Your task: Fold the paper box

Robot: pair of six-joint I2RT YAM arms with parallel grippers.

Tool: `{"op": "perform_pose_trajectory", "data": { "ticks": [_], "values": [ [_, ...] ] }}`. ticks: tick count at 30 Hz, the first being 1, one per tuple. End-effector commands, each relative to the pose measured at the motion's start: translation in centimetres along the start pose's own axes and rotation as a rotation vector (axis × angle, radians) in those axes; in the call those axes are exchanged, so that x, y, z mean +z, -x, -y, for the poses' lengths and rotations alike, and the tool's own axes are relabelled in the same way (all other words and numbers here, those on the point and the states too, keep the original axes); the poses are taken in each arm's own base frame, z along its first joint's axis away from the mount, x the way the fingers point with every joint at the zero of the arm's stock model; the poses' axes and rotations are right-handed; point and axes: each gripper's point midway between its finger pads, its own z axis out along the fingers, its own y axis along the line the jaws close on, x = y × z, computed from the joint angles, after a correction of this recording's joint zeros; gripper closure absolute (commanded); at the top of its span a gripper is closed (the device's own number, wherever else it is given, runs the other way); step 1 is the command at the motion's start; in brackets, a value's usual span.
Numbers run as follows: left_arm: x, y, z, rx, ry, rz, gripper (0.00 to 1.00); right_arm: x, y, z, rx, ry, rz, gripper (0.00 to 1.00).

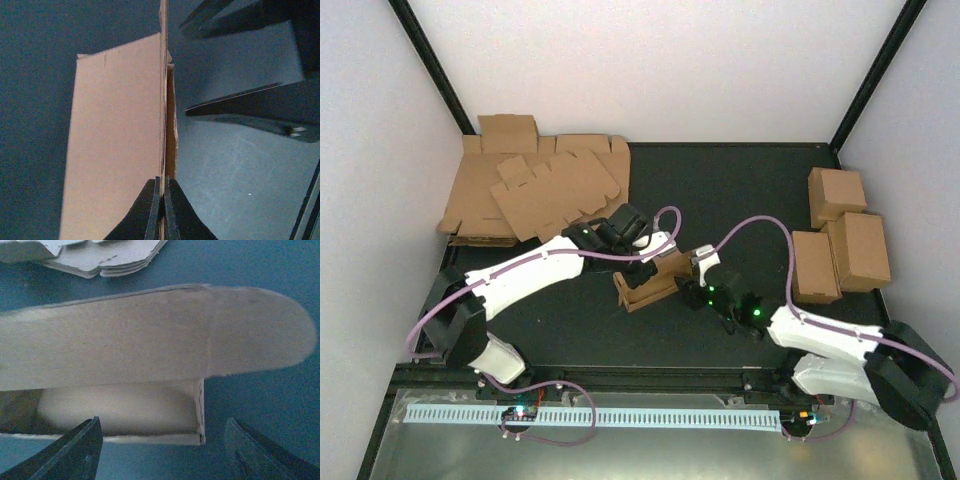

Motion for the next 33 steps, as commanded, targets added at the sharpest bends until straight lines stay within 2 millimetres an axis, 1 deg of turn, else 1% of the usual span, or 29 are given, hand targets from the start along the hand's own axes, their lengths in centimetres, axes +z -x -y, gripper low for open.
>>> {"op": "perform_pose_trajectory", "data": {
  "ticks": [1, 6, 9, 12, 15, 17, 20, 25, 27, 28, 31, 32, 33],
  "values": [
    [2.0, -2.2, 1.2, -0.046, -0.046, -0.068, 0.98, -2.2, -1.3, -0.3, 0.055, 0.059, -0.032, 0.29],
    [3.4, -3.3, 2.2, -0.053, -0.071, -0.094, 0.99, -4.3, -0.4, -0.2, 0.109, 0.075, -0.009, 0.28],
    [4.2, -3.9, 2.7, -0.054, -0.081, -0.11, 0.98, -5.4, 1.0, 0.2, 0.118, 0.052, 0.015, 0.28],
    [4.5, -4.3, 2.8, -0.049, -0.069, -0.13, 0.98, -6.5, 2.9, 0.9, 0.124, 0.009, 0.056, 0.29],
    [3.9, -4.1, 2.6, -0.046, -0.05, -0.124, 0.98, -7.1, 3.9, 2.0, 0.148, -0.056, 0.073, 0.33],
    [2.9, -3.3, 2.6, -0.04, -0.045, -0.089, 0.98, -7.2, 4.2, 2.6, 0.163, -0.081, 0.074, 0.35],
    [1.6, -1.9, 2.7, -0.052, -0.045, -0.036, 0.98, -7.2, 4.6, 4.1, 0.224, -0.129, 0.068, 0.39],
    [0.1, -0.4, 2.2, -0.09, -0.048, 0.016, 0.98, -7.2, 4.6, 7.9, 0.391, -0.185, 0.061, 0.55],
    [0.0, -0.3, 2.1, -0.09, -0.052, 0.017, 0.98, -7.0, 4.4, 8.6, 0.449, -0.156, 0.062, 0.61],
    [0.0, -0.2, 2.1, -0.09, -0.054, 0.016, 0.98, -6.8, 4.2, 9.0, 0.476, -0.144, 0.062, 0.67],
    [0.1, -0.3, 2.2, -0.089, -0.061, 0.007, 0.98, -5.8, 3.9, 8.3, 0.503, -0.063, 0.046, 0.89],
    [0.1, -0.3, 2.3, -0.088, -0.064, 0.007, 0.98, -5.3, 3.8, 7.7, 0.506, -0.023, 0.032, 0.96],
    [0.0, -0.3, 2.3, -0.087, -0.066, 0.008, 0.98, -4.7, 3.5, 7.1, 0.509, 0.012, 0.007, 0.98]
  ]
}}
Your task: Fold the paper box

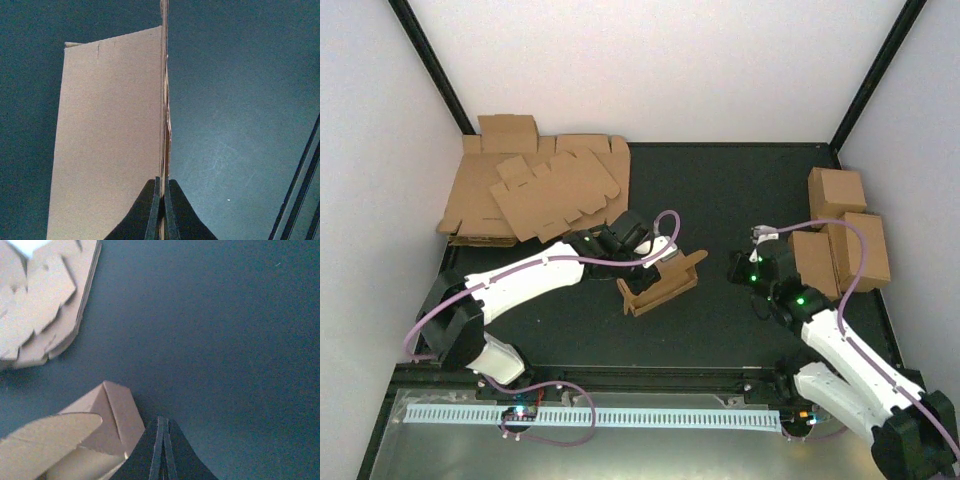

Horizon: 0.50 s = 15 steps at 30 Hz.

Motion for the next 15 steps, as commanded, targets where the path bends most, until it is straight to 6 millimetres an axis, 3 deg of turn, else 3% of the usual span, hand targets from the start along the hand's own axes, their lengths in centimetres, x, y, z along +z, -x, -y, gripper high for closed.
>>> {"op": "perform_pose_trajectory", "data": {
  "ticks": [1, 7, 15],
  "values": [
    [-0.9, 0.4, 0.5, -0.012, -0.027, -0.001, 0.98, 1.6, -2.3, -2.9, 0.035, 0.189, -0.13, 0.98],
    [-1.2, 0.6, 0.7, -0.018, -0.039, 0.008, 0.98, 3.4, -4.4, -5.0, 0.116, 0.339, -0.219, 0.98],
    [-0.8, 1.0, 0.9, -0.065, -0.067, 0.039, 0.98, 3.9, -6.2, -6.2, 0.215, 0.455, -0.272, 0.98]
  ]
}}
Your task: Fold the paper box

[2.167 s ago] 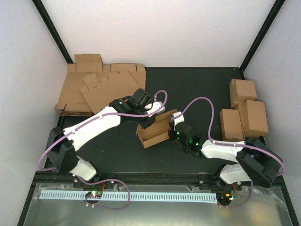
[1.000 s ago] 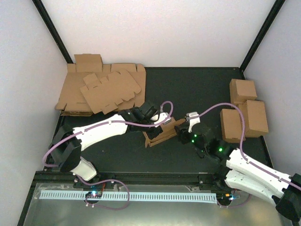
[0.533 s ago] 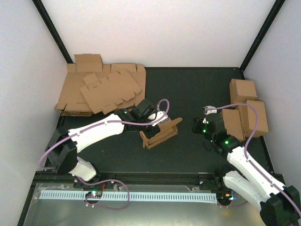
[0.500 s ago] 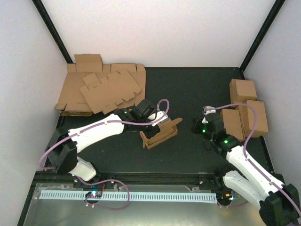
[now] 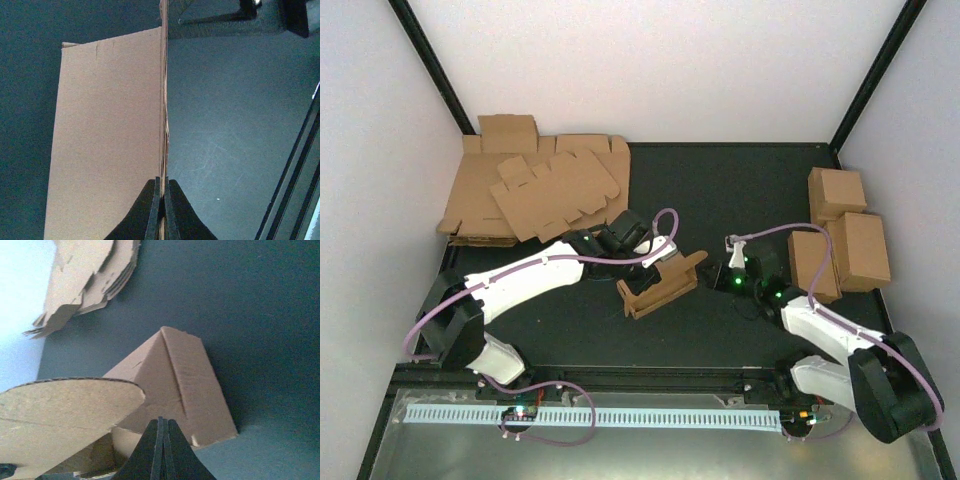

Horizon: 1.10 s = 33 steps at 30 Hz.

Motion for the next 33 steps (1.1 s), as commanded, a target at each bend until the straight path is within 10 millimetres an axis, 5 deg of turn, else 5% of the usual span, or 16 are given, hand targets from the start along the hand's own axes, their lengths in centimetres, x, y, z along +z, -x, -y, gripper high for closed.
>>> {"op": "perform_pose_trajectory", "data": {
  "ticks": [1, 23, 33],
  "values": [
    [-0.8, 1.2, 0.7, -0.034, -0.038, 0.049, 0.99, 0.2, -0.1, -2.0, 0.048, 0.144, -0.001, 0.98],
    [-1.3, 2.7, 1.3, -0.04, -0.083, 0.081, 0.98, 0.0, -2.5, -3.7, 0.146, 0.303, -0.097, 0.98],
    [-1.7, 2.8, 1.1, -0.042, -0.083, 0.083, 0.98, -0.9, -1.2, -1.0, 0.046, 0.094, -0.016, 0.98]
  ]
}}
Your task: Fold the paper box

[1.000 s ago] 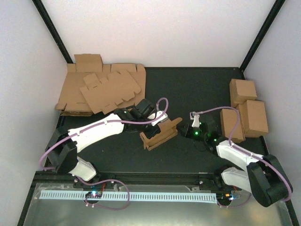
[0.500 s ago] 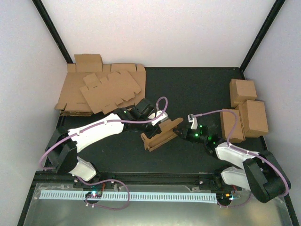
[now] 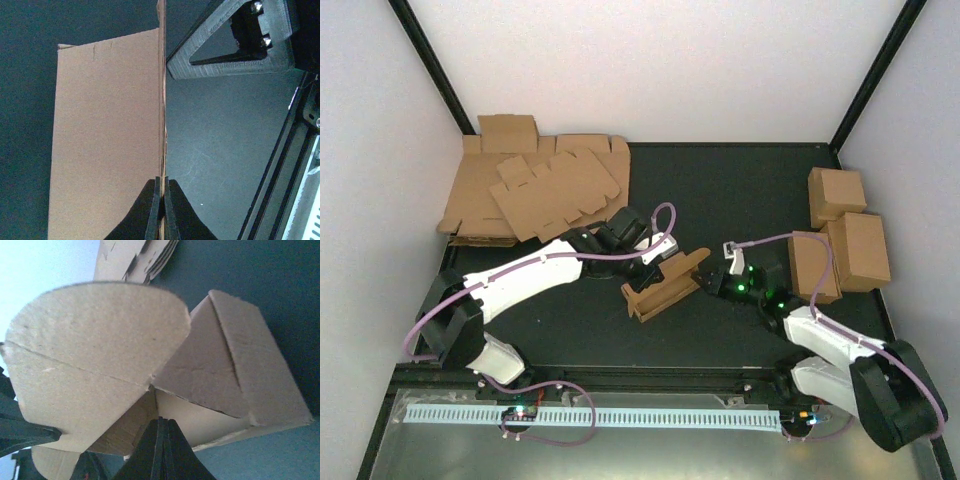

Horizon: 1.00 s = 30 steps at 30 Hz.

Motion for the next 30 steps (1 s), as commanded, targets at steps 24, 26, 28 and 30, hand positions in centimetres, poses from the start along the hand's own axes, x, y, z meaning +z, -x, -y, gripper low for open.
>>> {"op": "perform_pose_trajectory", "data": {
  "ticks": [24, 26, 28, 30],
  "values": [
    [-1.3, 2.4, 1.1, 0.01, -0.06, 0.068, 0.98, 1.9, 3.2, 2.1, 0.015, -0.001, 0.038, 0.98],
    [-1.3, 2.4, 1.1, 0.009, -0.058, 0.067, 0.98, 1.9, 2.6, 1.9, 0.013, 0.003, 0.029, 0.98],
    [-1.2, 2.4, 1.0, 0.009, -0.058, 0.066, 0.98, 1.7, 2.2, 1.9, 0.015, 0.006, 0.025, 0.98],
    [-1.1, 2.3, 1.0, 0.008, -0.058, 0.064, 0.98, 1.5, 1.9, 2.0, 0.008, 0.006, 0.023, 0.98]
  ]
}}
